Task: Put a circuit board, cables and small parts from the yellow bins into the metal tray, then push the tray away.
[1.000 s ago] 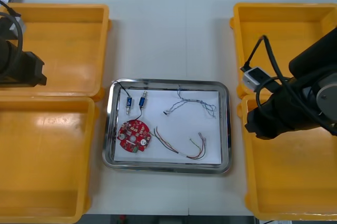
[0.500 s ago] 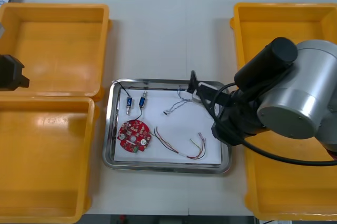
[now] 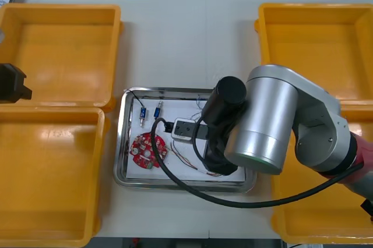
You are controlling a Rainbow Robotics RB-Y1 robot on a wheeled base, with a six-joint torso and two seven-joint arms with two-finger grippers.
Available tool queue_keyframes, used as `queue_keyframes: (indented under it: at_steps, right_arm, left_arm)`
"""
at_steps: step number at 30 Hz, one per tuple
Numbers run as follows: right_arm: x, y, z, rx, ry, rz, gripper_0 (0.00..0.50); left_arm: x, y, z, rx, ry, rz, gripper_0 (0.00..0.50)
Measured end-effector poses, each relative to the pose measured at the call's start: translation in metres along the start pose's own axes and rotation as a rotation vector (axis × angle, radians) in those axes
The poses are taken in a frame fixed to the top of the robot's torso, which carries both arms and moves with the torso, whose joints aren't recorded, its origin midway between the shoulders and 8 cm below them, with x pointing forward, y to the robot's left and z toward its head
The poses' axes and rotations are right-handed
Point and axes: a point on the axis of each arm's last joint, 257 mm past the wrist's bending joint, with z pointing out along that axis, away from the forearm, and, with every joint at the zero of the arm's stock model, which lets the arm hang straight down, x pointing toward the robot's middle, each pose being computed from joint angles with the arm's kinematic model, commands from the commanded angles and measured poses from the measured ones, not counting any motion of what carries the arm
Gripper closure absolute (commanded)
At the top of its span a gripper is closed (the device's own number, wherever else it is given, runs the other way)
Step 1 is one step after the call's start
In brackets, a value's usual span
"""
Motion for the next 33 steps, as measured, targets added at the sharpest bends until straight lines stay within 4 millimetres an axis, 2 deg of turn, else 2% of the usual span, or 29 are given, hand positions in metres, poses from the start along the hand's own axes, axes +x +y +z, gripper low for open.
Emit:
queue_keyframes:
  at_steps: [8,16,33]
  right_arm:
    - [-0.017,0.017,0.024,0.014,0.017,-0.098,0.000]
    - [-0.020,0.033,0.045,0.013,0.076,-0.170,0.000]
    - [-0.046,0.063,0.039,-0.034,0.056,-0.166,0.000]
  left_arm:
    - [0.001,0.000,0.001,-0.001,0.003,0.000,0.000]
    - [0.002,0.001,0.001,-0.002,0.006,0.000,0.000]
    - [0.003,0.001,0.002,-0.002,0.008,0.028,0.000]
